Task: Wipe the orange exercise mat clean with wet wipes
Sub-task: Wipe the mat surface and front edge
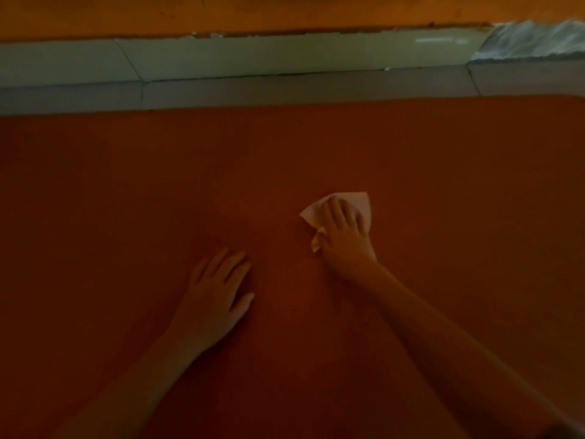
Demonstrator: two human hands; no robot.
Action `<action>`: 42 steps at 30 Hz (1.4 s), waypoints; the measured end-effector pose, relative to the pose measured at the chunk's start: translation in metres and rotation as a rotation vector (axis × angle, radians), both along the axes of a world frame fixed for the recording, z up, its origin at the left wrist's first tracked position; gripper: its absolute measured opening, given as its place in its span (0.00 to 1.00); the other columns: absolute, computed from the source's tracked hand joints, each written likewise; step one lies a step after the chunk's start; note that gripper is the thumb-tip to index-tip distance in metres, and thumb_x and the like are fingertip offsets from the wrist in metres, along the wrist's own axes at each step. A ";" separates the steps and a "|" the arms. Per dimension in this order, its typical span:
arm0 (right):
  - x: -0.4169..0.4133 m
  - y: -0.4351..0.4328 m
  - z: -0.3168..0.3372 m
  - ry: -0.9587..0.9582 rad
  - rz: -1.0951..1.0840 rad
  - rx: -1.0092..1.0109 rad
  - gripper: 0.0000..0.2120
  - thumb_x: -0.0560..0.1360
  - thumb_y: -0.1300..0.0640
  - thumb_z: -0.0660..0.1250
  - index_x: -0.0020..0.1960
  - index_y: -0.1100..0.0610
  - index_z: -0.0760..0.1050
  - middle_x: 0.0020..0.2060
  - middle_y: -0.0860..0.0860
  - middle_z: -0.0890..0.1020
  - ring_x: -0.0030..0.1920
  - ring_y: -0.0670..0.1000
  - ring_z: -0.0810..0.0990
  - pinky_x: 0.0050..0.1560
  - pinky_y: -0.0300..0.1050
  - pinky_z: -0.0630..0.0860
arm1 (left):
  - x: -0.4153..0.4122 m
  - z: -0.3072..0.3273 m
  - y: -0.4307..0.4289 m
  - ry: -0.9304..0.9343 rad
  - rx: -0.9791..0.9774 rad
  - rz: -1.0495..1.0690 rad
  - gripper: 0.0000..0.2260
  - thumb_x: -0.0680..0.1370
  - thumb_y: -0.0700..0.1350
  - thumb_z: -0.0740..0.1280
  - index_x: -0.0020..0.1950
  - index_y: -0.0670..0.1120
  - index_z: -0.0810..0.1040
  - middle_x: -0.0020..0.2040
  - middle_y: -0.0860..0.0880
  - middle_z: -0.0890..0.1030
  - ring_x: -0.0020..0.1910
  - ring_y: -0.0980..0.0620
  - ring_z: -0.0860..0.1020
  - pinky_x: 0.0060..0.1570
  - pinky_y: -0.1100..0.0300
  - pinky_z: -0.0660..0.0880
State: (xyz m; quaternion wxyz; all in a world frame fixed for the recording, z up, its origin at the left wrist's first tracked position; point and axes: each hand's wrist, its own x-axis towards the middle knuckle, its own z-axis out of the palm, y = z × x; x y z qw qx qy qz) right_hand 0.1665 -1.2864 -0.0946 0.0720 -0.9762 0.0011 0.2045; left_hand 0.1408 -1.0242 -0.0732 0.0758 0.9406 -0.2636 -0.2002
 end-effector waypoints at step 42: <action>0.217 -0.066 -0.014 -0.127 -0.172 0.037 0.25 0.84 0.50 0.43 0.79 0.55 0.42 0.78 0.55 0.43 0.77 0.56 0.40 0.76 0.58 0.40 | 0.082 -0.009 -0.020 0.090 0.135 0.171 0.53 0.65 0.69 0.70 0.78 0.55 0.40 0.73 0.53 0.28 0.72 0.48 0.30 0.70 0.38 0.37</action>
